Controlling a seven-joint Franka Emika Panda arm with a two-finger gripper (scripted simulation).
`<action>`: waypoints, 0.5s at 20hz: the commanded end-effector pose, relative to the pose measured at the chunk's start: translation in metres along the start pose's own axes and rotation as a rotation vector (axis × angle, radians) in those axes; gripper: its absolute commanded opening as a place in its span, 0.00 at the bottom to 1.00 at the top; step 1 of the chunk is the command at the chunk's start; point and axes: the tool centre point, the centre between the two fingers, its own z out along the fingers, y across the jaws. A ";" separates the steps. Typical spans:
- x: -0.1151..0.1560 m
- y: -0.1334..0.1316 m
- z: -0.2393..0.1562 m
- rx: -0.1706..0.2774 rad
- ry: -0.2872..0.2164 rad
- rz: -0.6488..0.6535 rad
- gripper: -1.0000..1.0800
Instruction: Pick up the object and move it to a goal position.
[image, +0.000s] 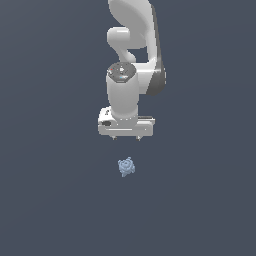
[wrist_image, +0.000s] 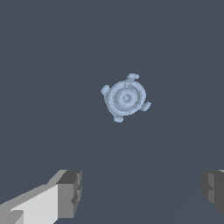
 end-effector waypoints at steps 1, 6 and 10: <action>0.000 0.000 0.000 0.000 0.000 0.000 0.96; 0.003 0.002 -0.004 -0.008 0.010 -0.002 0.96; 0.006 0.004 -0.009 -0.017 0.022 0.002 0.96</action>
